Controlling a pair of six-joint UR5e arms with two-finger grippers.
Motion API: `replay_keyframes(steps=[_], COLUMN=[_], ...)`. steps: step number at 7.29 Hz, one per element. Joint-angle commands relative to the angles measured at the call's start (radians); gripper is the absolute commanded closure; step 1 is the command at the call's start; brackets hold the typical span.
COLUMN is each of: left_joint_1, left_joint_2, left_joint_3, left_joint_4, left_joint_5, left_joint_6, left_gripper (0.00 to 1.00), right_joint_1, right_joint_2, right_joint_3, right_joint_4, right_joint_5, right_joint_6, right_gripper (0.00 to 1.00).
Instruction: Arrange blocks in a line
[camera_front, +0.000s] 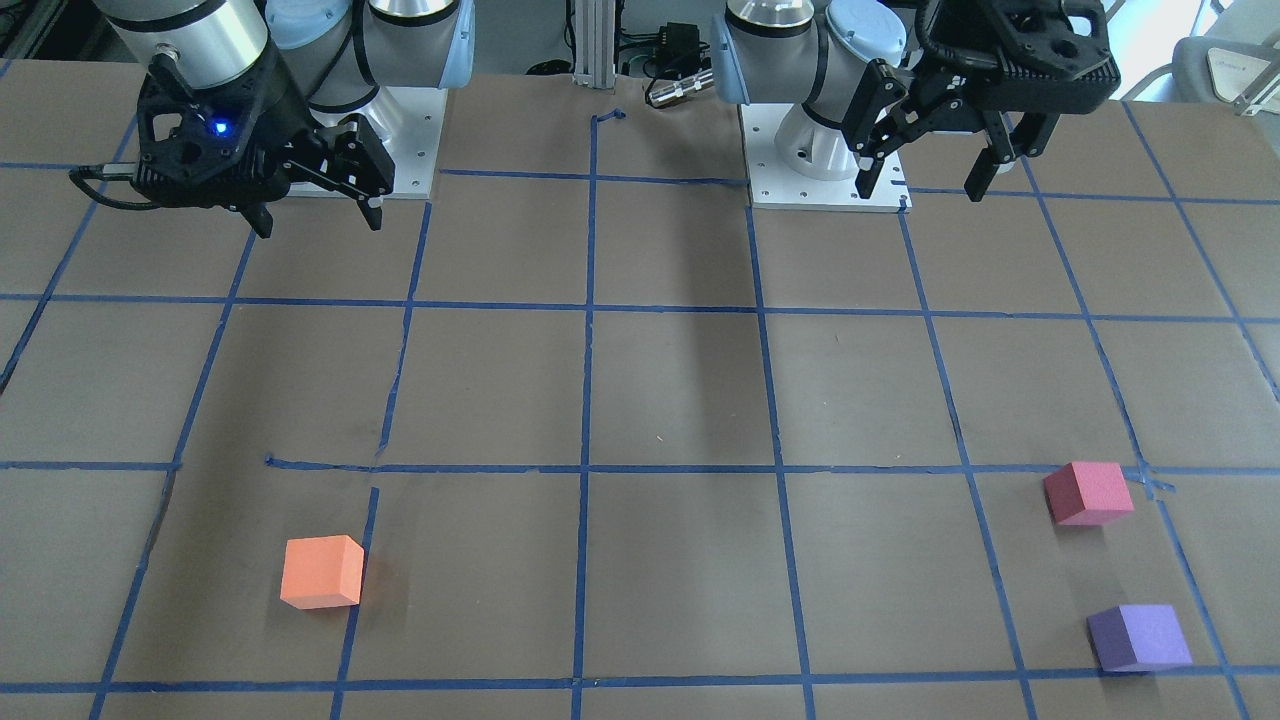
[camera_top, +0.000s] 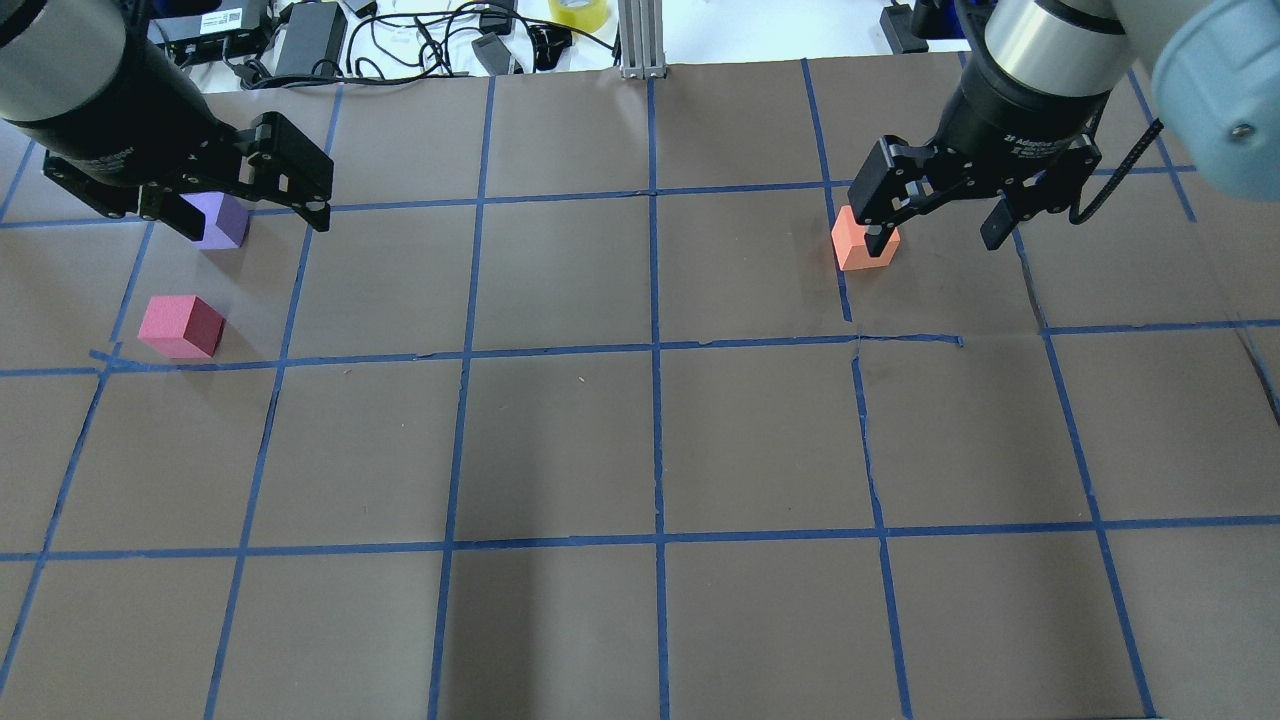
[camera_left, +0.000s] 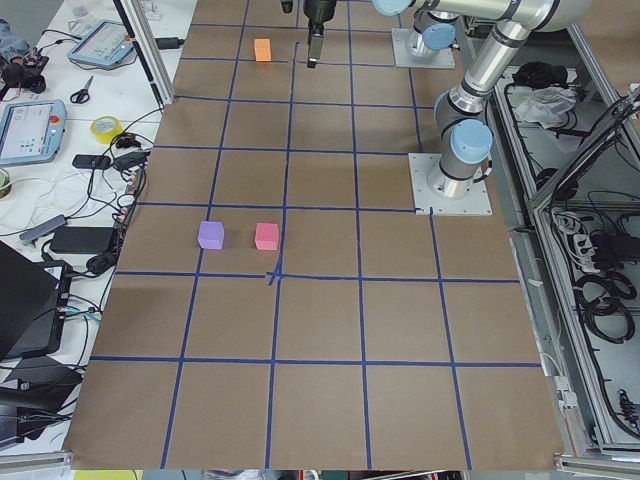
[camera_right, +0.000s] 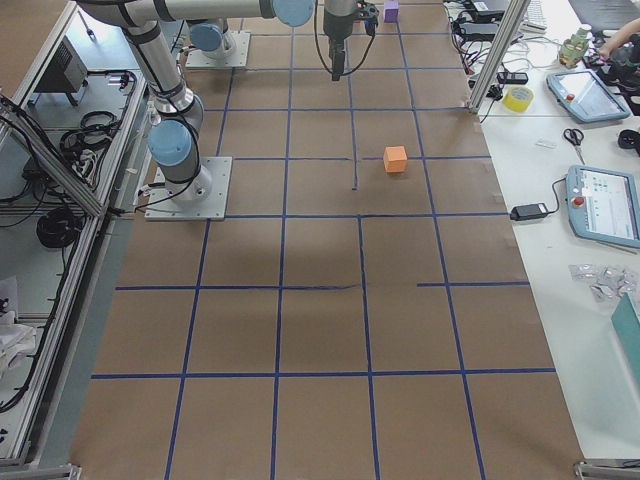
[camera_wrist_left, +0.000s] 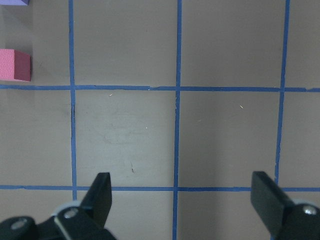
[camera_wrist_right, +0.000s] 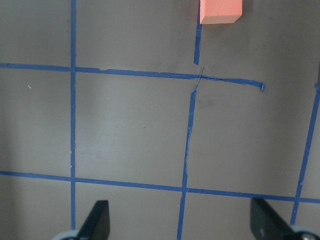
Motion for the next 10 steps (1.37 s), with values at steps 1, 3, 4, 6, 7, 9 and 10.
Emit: replay_keyframes(steps=[1, 3, 4, 6, 7, 9, 10], left_joint_1=[0.0, 0.0, 0.0, 0.0, 0.0, 0.0, 0.0], left_joint_2=[0.0, 0.0, 0.0, 0.009, 0.012, 0.012, 0.012], left_joint_3=[0.0, 0.0, -0.002, -0.028, -0.029, -0.029, -0.029], left_joint_4=[0.0, -0.002, -0.003, 0.003, 0.003, 0.003, 0.001], left_joint_5=[0.0, 0.0, 0.0, 0.002, 0.002, 0.002, 0.002], left_joint_6=[0.0, 0.0, 0.0, -0.002, -0.002, -0.002, -0.002], left_gripper=[0.0, 0.0, 0.0, 0.0, 0.0, 0.0, 0.0], right_joint_1=[0.0, -0.001, -0.001, 0.0, -0.001, -0.001, -0.001], right_joint_2=[0.0, -0.001, 0.0, 0.002, -0.001, -0.006, -0.007], right_joint_3=[0.001, 0.0, 0.001, 0.001, -0.005, -0.002, -0.003], right_joint_4=[-0.001, 0.004, 0.012, -0.003, -0.001, -0.001, 0.003], right_joint_5=[-0.008, -0.017, -0.016, -0.001, -0.01, -0.019, -0.018], right_joint_6=[0.005, 0.005, 0.004, 0.004, 0.004, 0.007, 0.005], right_gripper=[0.0, 0.0, 0.0, 0.0, 0.0, 0.0, 0.0])
